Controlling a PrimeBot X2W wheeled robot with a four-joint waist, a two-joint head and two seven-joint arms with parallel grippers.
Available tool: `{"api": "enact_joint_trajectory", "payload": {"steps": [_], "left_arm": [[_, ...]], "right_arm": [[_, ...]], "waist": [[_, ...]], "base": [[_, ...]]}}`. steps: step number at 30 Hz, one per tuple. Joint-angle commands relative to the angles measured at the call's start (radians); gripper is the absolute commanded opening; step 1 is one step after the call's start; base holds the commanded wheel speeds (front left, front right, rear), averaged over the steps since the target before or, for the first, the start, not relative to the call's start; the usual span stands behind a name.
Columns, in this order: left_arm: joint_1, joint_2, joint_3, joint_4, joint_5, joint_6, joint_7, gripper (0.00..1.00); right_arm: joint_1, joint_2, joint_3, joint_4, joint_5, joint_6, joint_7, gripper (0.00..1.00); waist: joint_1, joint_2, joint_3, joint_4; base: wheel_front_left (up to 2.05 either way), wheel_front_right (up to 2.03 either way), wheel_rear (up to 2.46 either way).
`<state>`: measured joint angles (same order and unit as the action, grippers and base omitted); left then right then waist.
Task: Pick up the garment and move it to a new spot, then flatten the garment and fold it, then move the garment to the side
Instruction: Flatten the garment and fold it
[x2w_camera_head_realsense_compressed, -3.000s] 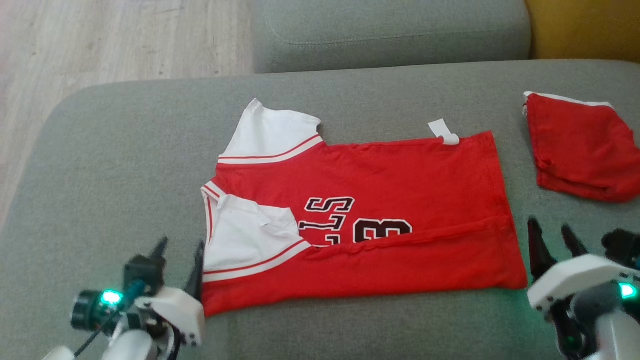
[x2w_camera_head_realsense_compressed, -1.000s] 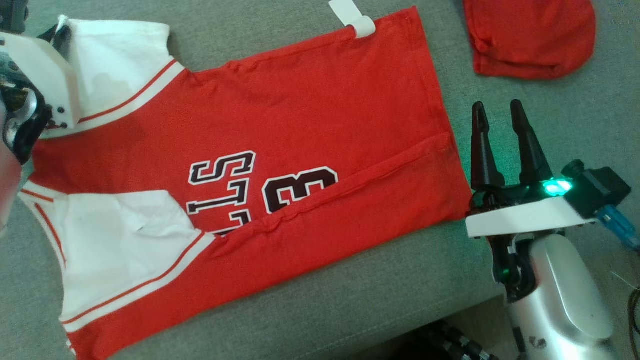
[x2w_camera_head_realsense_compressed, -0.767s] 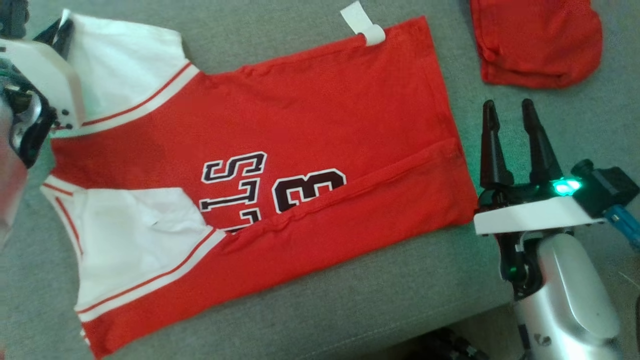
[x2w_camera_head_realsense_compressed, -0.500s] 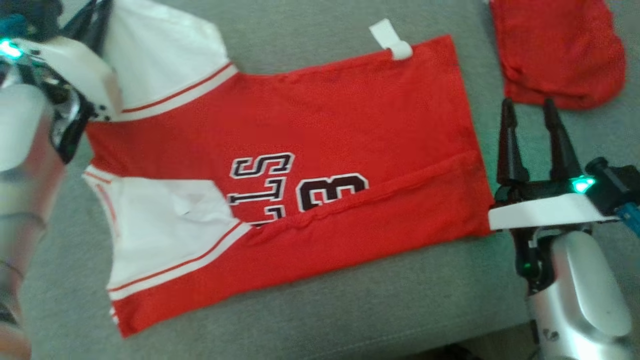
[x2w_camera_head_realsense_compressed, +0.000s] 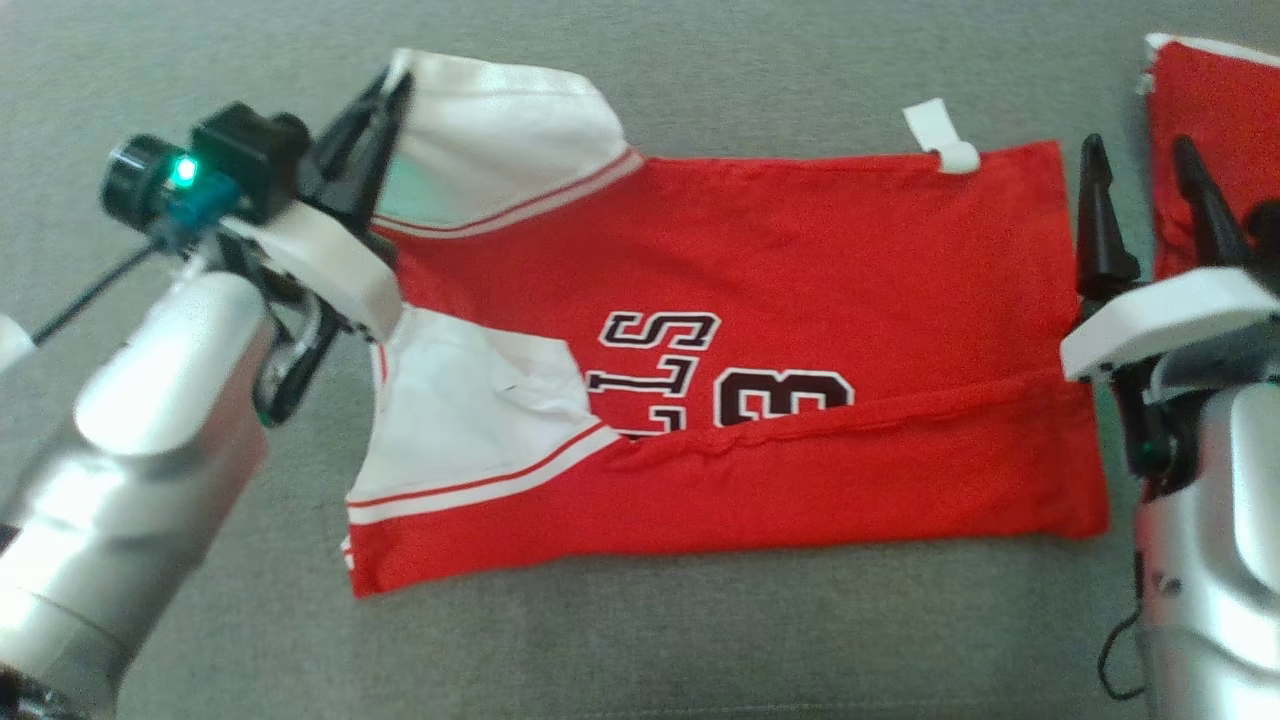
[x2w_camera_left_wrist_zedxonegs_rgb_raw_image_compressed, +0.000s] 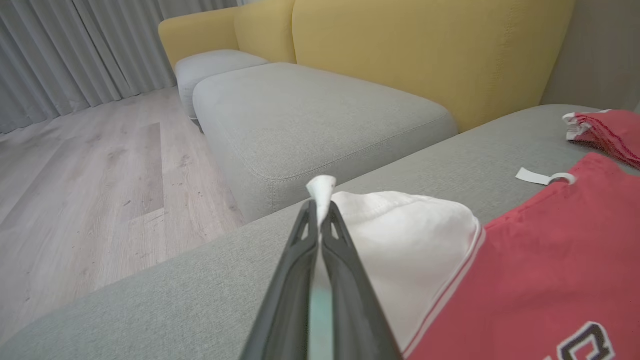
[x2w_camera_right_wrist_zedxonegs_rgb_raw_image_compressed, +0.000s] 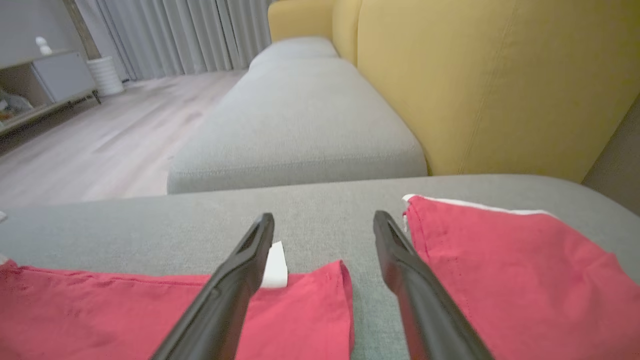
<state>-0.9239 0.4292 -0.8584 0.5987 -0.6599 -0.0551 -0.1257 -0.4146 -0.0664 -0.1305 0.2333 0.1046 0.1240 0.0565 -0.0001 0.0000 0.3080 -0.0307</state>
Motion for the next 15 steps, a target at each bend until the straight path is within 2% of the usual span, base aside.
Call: {"api": "enact_joint_trajectory", "payload": {"steps": [1,8,15], "left_arm": [[-0.030,0.038,0.031,-0.046,-0.002,0.013,-0.003,0.00],[0.018,0.058,0.013,-0.203,0.000,0.052,0.036,0.00],[0.021,0.076,0.005,-0.297,0.004,0.076,0.071,0.00]], "right_arm": [[-0.044,-0.013,0.009,-0.019,-0.014,0.007,0.026,1.00],[-0.176,-0.033,-0.067,0.175,-0.117,0.007,0.203,1.00],[-0.309,-0.050,-0.097,0.383,-0.190,0.007,0.267,1.00]], "waist": [[0.0001,0.0000,-0.006,0.025],[0.0001,0.0000,0.017,0.060],[0.0001,0.0000,0.058,0.077]], "base": [[0.00,0.00,0.00],[0.00,0.00,0.00],[0.00,0.00,0.00]]}}
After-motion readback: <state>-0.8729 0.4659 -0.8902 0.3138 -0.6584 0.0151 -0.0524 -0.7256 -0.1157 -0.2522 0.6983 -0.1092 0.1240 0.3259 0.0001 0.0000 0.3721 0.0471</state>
